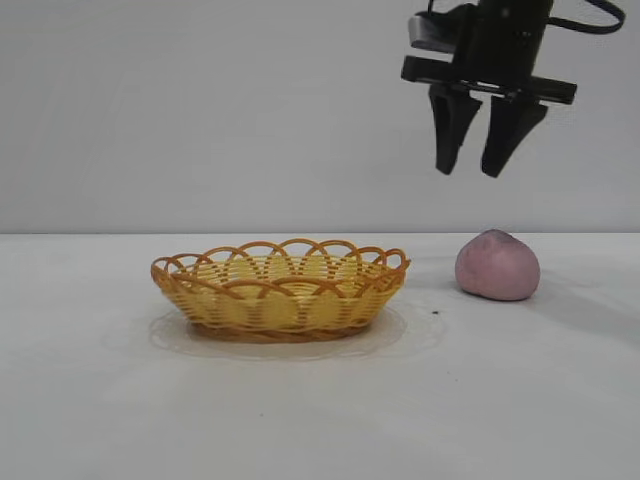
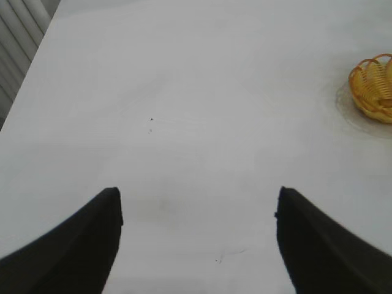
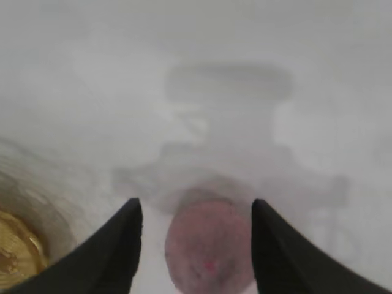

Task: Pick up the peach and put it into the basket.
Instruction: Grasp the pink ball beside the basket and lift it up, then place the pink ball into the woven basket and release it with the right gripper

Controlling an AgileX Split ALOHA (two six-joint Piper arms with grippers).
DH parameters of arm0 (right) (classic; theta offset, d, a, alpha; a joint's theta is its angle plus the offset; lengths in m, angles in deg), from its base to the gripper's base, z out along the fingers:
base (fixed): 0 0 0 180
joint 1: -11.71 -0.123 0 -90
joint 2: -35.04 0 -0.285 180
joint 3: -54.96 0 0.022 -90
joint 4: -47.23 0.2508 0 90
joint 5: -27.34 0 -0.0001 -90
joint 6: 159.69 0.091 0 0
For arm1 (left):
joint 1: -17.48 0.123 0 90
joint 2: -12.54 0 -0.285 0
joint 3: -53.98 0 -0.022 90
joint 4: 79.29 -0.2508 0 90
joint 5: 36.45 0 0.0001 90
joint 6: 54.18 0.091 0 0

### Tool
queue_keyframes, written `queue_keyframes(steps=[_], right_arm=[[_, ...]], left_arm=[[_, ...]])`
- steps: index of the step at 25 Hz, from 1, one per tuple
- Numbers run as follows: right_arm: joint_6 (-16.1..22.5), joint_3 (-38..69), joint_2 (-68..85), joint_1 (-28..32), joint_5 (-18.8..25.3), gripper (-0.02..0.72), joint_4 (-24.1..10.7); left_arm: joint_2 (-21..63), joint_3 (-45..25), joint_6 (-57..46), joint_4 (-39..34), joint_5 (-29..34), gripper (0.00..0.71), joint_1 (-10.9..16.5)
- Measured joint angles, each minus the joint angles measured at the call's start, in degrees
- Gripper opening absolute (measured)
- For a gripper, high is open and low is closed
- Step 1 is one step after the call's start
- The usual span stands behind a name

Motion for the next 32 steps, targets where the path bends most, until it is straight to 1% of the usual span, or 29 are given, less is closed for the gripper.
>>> queue_keyframes(steps=[3,5,6,8,9,10,11,12,13,16,19,24,27,30,31,32], right_arm=[[0.15,-0.07,-2.95,0.00,3.74,0.383,-0.43],[0.01,-0.07,-5.63,0.00,5.43,0.383,-0.43],[-0.74,-0.07,-7.25,0.00,5.55,0.324,-0.13],[-2.76,-0.20,-9.14,0.00,5.82,0.167,0.79],[-3.15,-0.29,-9.24,-0.21,5.97,0.104,1.11],[-3.25,-0.44,-8.55,-0.53,5.82,0.067,1.23],[-3.51,-0.44,-7.59,-0.89,5.36,0.048,1.23],[-3.76,-0.44,-6.64,-1.67,5.20,0.062,1.11],[-3.88,-0.44,-5.30,-2.64,5.07,0.000,0.98],[-4.32,-0.32,-0.32,-6.64,3.56,0.000,1.00],[-4.45,-0.32,4.09,-11.93,3.37,0.000,1.73],[-4.34,-0.32,2.75,-19.20,3.59,0.000,3.97],[-4.23,-0.32,-0.29,-21.68,3.59,0.000,4.11],[-3.66,-0.32,-3.52,-22.61,3.38,0.000,4.33],[-2.98,-0.32,-4.40,-22.70,3.24,0.062,4.33],[-2.64,-0.32,-5.09,-22.70,2.98,0.062,4.33]], left_arm=[[0.00,0.00,0.22,0.04,0.00,0.516,0.00],[0.00,0.00,0.21,0.04,0.00,0.516,0.00],[0.00,0.00,0.21,0.04,0.00,0.516,0.00],[0.00,0.00,0.21,0.04,0.00,0.516,0.00],[0.00,0.00,0.21,0.04,0.00,0.516,0.00],[0.00,0.00,0.21,0.13,0.00,0.516,0.00],[0.00,0.00,0.21,0.13,0.00,0.516,0.00],[0.00,0.00,0.21,0.13,0.00,0.516,0.00],[0.00,0.00,0.21,0.13,0.00,0.516,0.00],[0.00,0.00,0.21,0.13,0.00,0.516,0.00],[0.00,0.00,0.21,0.13,0.00,0.516,0.00],[0.00,0.00,0.21,0.13,0.00,0.516,0.00],[0.00,0.00,0.21,0.13,0.00,0.516,0.00],[0.00,0.00,0.21,0.13,0.00,0.516,0.00],[0.00,0.00,0.21,0.13,0.00,0.516,0.00],[0.00,0.00,0.21,0.13,0.00,0.516,0.00]])
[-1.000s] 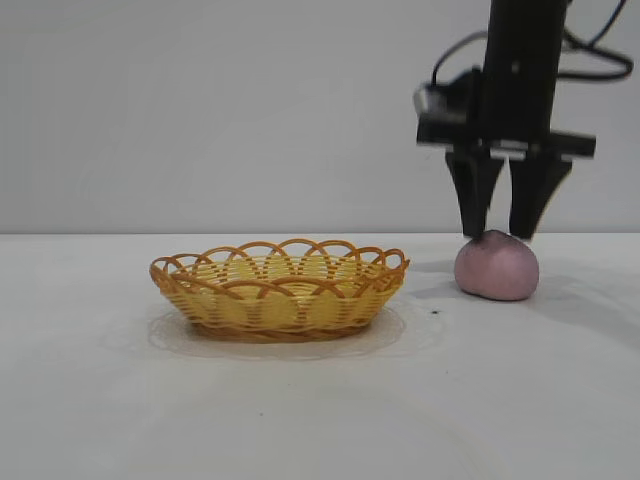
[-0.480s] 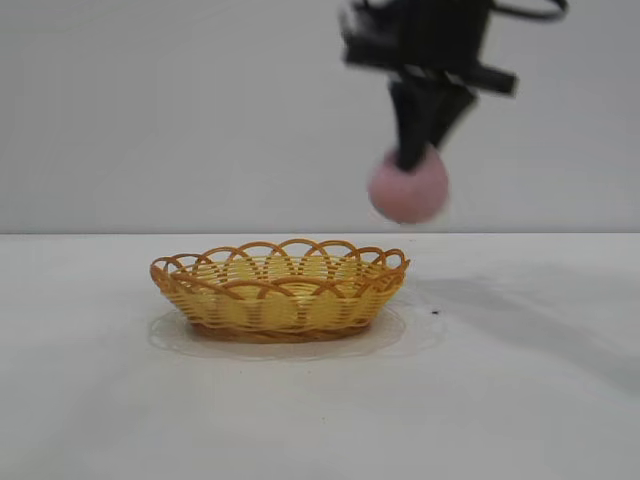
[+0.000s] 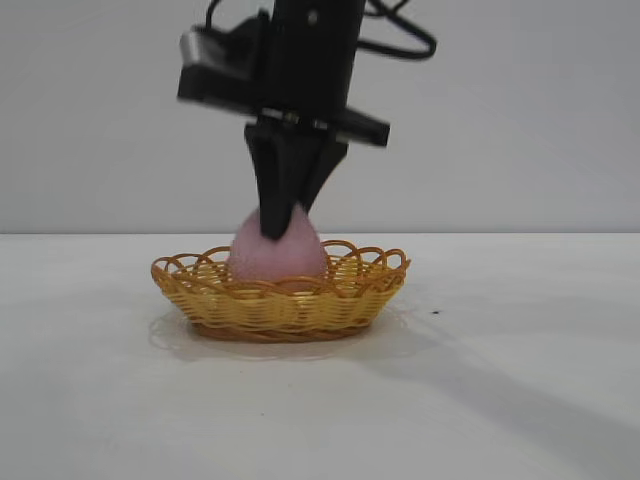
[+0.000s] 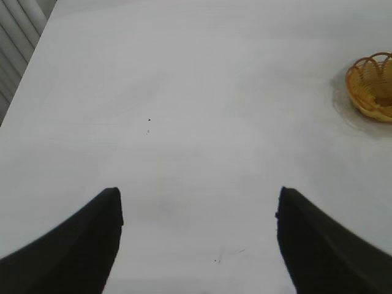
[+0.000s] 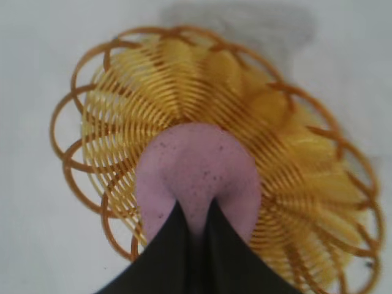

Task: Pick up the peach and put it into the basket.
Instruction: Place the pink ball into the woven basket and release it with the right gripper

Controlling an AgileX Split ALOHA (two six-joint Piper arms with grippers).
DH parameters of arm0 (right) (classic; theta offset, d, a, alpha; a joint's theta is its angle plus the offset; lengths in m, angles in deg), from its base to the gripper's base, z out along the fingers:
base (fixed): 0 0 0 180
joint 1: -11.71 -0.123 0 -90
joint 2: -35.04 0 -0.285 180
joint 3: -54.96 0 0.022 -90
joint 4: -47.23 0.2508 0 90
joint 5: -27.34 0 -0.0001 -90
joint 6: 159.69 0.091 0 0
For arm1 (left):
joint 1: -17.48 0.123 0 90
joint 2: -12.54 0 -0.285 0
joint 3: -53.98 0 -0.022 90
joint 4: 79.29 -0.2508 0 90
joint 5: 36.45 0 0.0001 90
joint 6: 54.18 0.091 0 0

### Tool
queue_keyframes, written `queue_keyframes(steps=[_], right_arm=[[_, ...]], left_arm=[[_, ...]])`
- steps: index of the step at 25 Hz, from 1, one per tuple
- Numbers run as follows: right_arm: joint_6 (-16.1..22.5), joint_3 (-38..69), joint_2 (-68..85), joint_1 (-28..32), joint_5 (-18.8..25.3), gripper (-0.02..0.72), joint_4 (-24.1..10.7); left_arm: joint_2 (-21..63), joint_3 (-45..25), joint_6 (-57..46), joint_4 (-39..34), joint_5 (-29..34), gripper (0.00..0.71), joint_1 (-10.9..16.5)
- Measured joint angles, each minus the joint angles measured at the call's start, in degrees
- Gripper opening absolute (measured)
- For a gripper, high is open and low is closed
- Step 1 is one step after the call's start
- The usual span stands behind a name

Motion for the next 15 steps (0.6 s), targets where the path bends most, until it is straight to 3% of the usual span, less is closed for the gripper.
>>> queue_keyframes(steps=[1,4,7,11,12,15], right_arm=[[0.40,0.00,-0.26,0.00,-0.42,0.062,-0.12],[0.73,0.00,0.14,0.00,-1.65,0.297,-1.77],[1.32,0.00,2.04,0.15,-2.52,0.461,-4.50],[4.94,0.00,5.45,4.45,-2.62,0.470,-7.00],[5.52,0.00,5.86,6.61,-2.62,0.512,-7.25],[6.64,0.00,6.01,13.76,-1.78,0.496,-7.88]], left_arm=[[0.00,0.00,0.00,0.00,0.00,0.516,0.00],[0.00,0.00,0.00,0.00,0.00,0.516,0.00],[0.00,0.00,0.00,0.00,0.00,0.516,0.00],[0.00,0.00,0.00,0.00,0.00,0.516,0.00],[0.00,0.00,0.00,0.00,0.00,0.516,0.00],[0.00,0.00,0.00,0.00,0.00,0.516,0.00]])
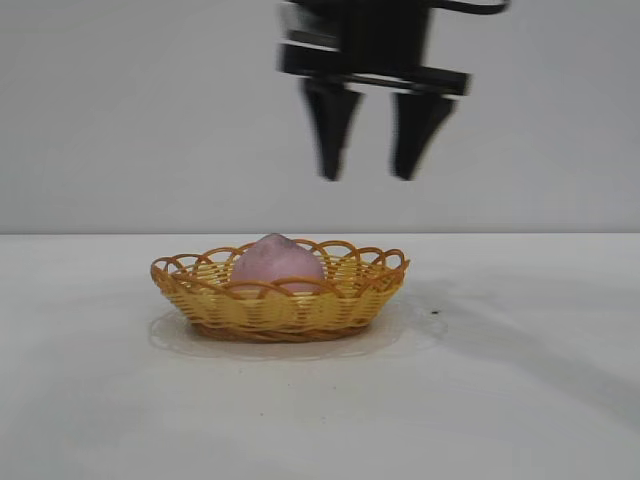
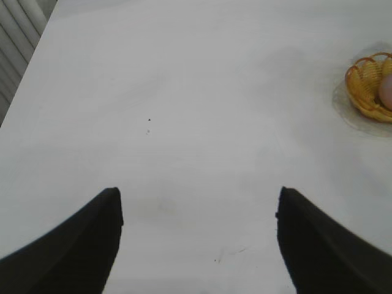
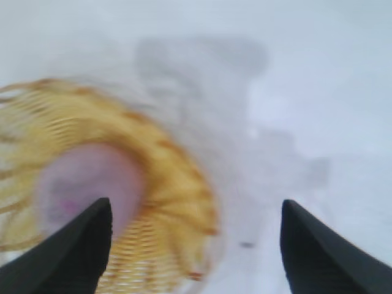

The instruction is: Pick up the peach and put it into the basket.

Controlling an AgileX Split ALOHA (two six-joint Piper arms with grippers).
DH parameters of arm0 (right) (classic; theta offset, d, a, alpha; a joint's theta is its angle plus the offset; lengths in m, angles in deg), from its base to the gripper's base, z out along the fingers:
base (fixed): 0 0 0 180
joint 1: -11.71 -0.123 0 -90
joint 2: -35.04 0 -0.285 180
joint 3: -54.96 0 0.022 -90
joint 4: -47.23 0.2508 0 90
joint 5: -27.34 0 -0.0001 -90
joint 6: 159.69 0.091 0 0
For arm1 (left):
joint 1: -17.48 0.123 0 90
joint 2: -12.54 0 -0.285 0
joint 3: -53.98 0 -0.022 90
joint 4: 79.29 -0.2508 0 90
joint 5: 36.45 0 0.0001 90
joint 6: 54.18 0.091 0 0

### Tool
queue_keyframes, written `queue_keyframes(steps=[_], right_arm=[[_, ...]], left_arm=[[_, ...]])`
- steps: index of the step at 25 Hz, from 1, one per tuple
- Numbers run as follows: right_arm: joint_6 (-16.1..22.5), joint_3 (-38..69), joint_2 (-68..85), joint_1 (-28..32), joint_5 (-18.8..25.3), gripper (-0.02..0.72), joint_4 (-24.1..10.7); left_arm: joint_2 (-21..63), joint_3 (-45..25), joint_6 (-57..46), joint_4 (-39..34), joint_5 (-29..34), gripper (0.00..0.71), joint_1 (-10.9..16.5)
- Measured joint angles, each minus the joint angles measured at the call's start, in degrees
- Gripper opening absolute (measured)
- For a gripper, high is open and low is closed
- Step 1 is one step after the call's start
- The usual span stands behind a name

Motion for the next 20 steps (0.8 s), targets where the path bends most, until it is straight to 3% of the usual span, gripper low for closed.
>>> queue_keyframes(steps=[5,9,16,20], right_arm=[[1.55,0.14,-0.85,12.32,1.31,0.496,-0.54],[2.29,3.34,-1.09,18.50,0.50,0.496,-0.78],[2.38,11.85,0.51,23.17,-1.43,0.496,-0.78],[2.38,22.04,9.03,23.54,-4.66,0.496,-0.78]], left_arm=[[0.00,0.00,0.00,0.00,0.00,0.516,0.00],[0.00,0.00,0.00,0.00,0.00,0.516,0.00],[0.00,0.00,0.00,0.00,0.00,0.516,0.00],[0.00,0.00,0.00,0.00,0.00,0.516,0.00]])
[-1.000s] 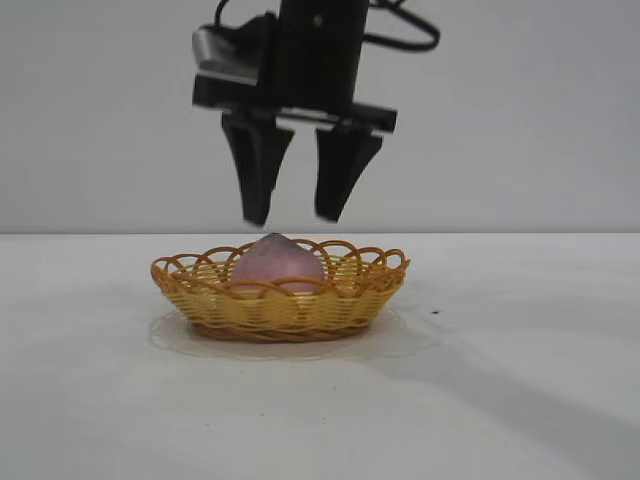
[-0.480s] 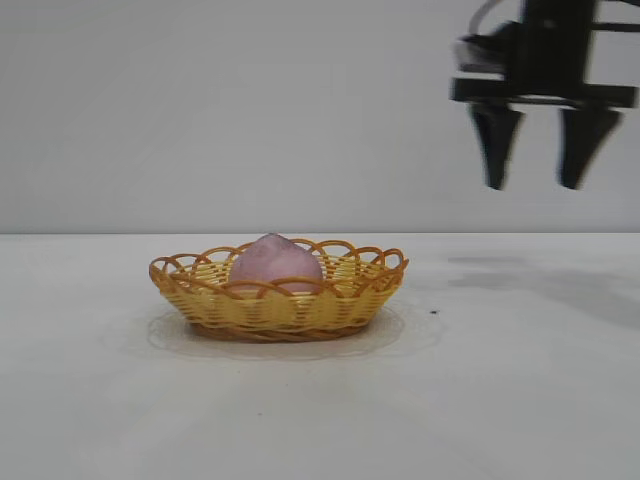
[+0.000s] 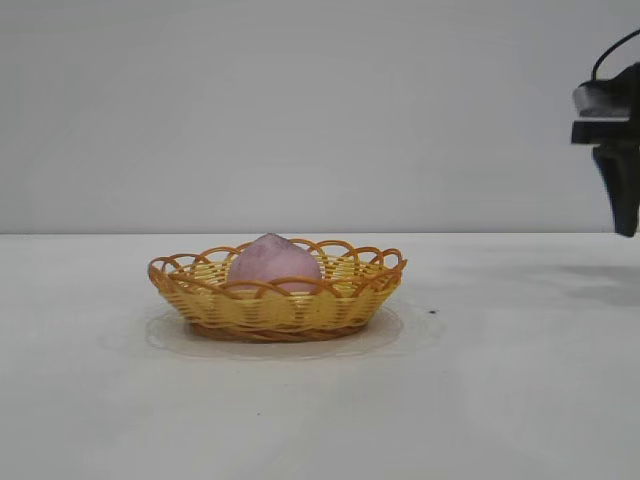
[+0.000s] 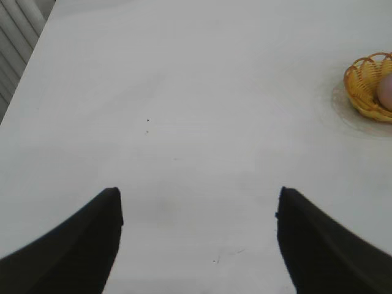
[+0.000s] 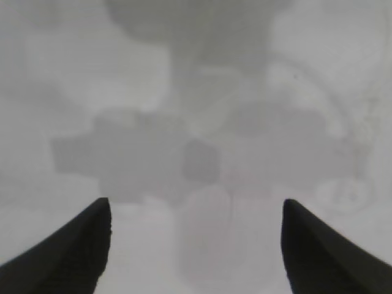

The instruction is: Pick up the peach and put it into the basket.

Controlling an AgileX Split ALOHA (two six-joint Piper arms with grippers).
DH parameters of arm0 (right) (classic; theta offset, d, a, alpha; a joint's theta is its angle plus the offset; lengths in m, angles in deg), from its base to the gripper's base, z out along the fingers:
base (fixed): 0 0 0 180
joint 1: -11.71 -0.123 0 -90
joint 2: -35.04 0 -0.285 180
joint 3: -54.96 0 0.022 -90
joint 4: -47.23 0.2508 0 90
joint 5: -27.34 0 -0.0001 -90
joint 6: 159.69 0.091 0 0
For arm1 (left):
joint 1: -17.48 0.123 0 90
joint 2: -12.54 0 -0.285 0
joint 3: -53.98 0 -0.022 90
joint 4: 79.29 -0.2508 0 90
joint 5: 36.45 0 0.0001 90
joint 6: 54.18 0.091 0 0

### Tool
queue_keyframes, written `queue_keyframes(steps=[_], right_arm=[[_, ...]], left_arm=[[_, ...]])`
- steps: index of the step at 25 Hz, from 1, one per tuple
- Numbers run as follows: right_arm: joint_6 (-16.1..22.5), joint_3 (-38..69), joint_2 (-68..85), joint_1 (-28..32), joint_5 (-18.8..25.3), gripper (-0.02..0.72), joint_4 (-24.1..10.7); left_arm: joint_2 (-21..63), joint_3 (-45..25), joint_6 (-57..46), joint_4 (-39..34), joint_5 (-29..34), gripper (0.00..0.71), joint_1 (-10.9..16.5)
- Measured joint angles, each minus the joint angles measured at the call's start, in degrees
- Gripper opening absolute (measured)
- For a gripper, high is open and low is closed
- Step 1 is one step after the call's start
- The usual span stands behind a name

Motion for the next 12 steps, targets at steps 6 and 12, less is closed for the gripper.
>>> queue_keyframes(steps=[6,12], right_arm=[[0.00,21.79,18.45,0.00,-3.56,0.496,0.31],[0.00,39.34,37.84,0.00,-1.54,0.496,0.44]], left_arm=[[0.00,0.00,0.00,0.00,0.00,0.516,0.00],[0.00,0.00,0.00,0.00,0.00,0.516,0.00]])
